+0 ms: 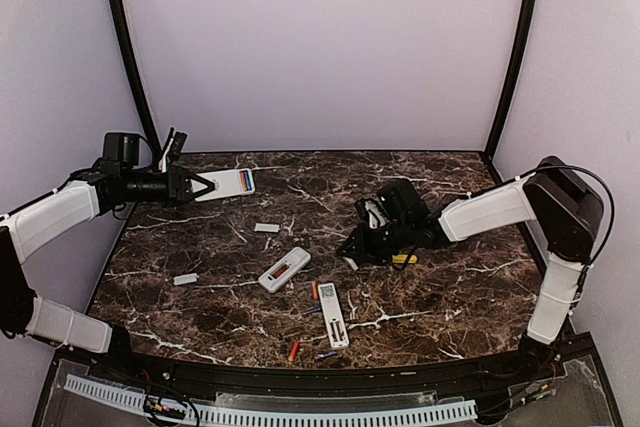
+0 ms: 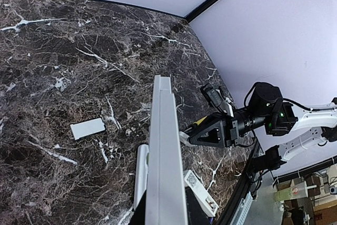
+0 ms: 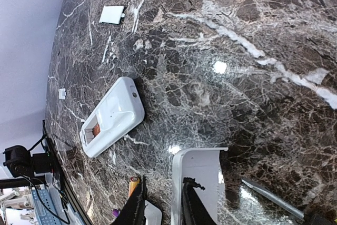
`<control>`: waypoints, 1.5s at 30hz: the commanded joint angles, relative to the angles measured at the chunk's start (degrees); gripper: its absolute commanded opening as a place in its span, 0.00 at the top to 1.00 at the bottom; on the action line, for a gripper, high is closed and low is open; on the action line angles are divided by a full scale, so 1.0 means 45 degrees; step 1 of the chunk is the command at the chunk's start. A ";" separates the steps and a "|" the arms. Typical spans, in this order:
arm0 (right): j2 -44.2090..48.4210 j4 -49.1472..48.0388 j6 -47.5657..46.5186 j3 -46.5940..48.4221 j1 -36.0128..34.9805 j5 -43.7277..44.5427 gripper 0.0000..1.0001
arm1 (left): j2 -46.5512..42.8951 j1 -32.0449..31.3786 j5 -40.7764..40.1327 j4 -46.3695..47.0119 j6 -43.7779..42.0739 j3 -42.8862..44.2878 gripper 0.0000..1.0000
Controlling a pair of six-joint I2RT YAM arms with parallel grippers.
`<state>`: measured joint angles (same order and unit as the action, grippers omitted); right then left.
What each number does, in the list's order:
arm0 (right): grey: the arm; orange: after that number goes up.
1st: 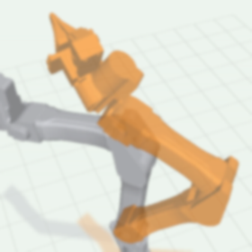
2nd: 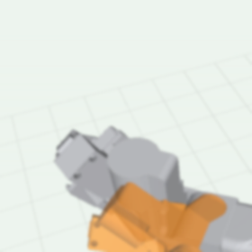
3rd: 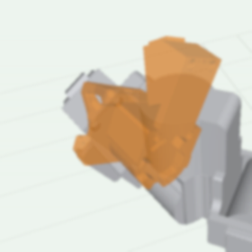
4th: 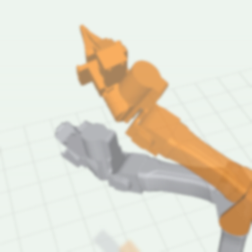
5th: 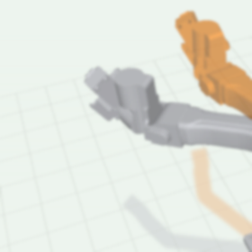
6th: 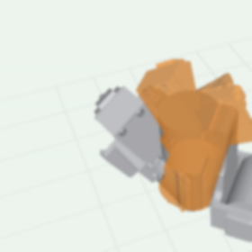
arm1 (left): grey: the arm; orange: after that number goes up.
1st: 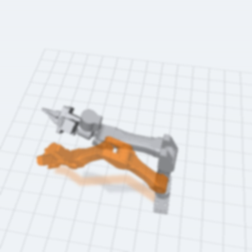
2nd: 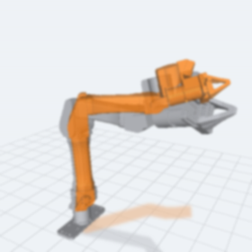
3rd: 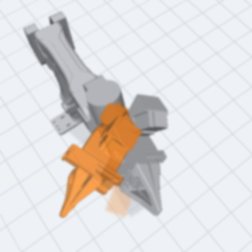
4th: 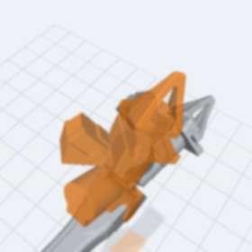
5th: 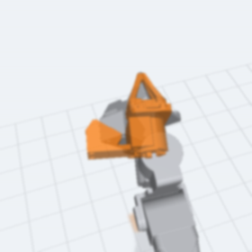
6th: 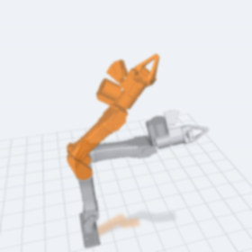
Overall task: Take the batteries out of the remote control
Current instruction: Place the battery cover at the center of the board.
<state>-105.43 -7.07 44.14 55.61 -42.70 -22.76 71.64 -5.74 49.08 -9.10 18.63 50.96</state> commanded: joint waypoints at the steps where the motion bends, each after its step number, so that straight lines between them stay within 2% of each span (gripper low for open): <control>1: -0.0002 0.0271 -0.0326 0.0345 0.0028 -0.0046 0.75 | -0.0050 -0.0009 0.0442 0.0148 -0.0098 0.0160 1.00; 8: 0.0058 0.1229 -0.0965 0.0897 -0.0354 0.0462 0.62 | -0.0089 0.0003 0.0458 0.0175 -0.0069 0.0125 1.00; 11: 0.0020 0.1515 -0.1424 0.1227 -0.0632 0.0639 0.51 | -0.0089 0.0005 0.0520 0.0195 -0.0026 0.0121 1.00; 14: -0.0020 0.2724 -0.2091 0.1900 -0.1057 0.1441 0.42 | -0.0108 -0.0009 0.0523 0.0207 -0.0001 0.0088 1.00; 18: -0.0021 0.4296 -0.2618 0.2630 -0.1513 0.2868 0.36 | -0.0207 -0.0028 0.0555 0.0210 0.0029 0.0025 1.00; 23: 0.0195 0.4691 -0.2930 0.2681 -0.1607 0.3458 0.30 | -0.0391 -0.0107 0.0408 0.0213 0.0086 -0.0092 1.00; 32: -0.0797 0.5096 -0.3085 0.3011 -0.1952 0.3496 0.28 | -0.0626 -0.1021 -0.0712 -0.0593 -0.0507 0.0068 1.00; 40: -0.1157 0.5072 -0.3023 0.3118 -0.2085 0.3777 0.26 | -0.0571 -0.1185 -0.0772 -0.0693 -0.0639 0.0134 1.00; 45: -0.0446 0.4634 -0.2942 0.2900 -0.2170 0.3960 0.25 | -0.0628 -0.1227 -0.0764 -0.0739 -0.0668 0.0098 1.00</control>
<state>-109.62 15.09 30.68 68.34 -51.77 -6.50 70.74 -10.81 45.32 -11.94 16.84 50.94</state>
